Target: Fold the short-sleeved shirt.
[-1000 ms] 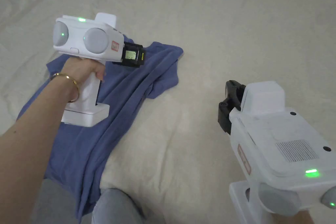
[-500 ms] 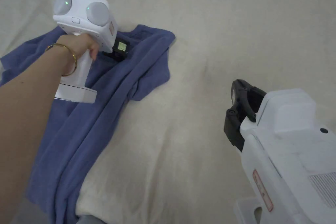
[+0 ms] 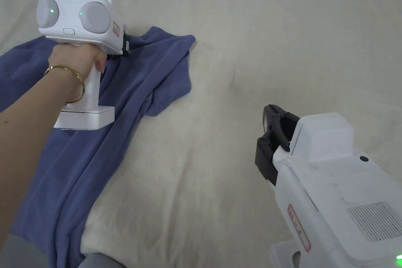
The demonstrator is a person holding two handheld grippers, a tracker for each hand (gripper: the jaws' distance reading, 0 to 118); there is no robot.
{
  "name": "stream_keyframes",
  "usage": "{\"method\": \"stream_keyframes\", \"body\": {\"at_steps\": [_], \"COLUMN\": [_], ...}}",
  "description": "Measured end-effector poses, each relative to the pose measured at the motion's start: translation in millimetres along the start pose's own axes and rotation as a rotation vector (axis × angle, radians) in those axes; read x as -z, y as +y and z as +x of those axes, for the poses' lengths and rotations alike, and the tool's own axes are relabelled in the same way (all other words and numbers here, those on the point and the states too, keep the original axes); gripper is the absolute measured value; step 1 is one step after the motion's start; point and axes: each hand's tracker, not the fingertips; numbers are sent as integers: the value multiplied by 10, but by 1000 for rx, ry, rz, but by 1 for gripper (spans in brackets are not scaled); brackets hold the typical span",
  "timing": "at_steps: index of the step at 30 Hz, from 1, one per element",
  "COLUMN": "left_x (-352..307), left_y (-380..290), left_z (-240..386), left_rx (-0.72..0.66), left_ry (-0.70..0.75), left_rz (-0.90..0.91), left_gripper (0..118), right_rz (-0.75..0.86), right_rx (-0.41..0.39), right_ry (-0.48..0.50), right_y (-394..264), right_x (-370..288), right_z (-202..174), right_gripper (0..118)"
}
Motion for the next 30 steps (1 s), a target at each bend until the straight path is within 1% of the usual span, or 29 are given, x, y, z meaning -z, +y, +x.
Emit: {"method": "stream_keyframes", "body": {"at_steps": [2,4,6,8,13,17,20,24,30], "left_x": [-159,-377,-536,-812,-1383,-1818,-2138,-2543,-3202], "left_y": [45,62,117,157,203,162,128,161,362], "left_z": [-40,-39,-105,-151,-245,-379,-420,-428,-300], "left_rx": [-6,22,2,-43,-47,-139,-136,-154,-114], "left_ry": [48,77,62,52,64,46,59,32,1], "left_rz": [44,101,123,185,237,302,353,422,580], "left_gripper": [0,0,0,0,0,0,0,0,0], "right_rz": [11,24,42,62,115,152,171,192,227], "right_rx": [12,23,18,13,15,19,20,12,21], "right_ry": [-6,-6,-11,-20,-32,-38,-43,-57,-77], "right_y": [43,84,122,165,270,331,295,251,208], "right_x": [-80,-173,-281,-416,-774,-1083,-1260,-1462,-1702], "right_z": [20,35,38,38,19,-1,26,54,128], "right_gripper": [0,0,0,0,0,0,0,0,0]}}
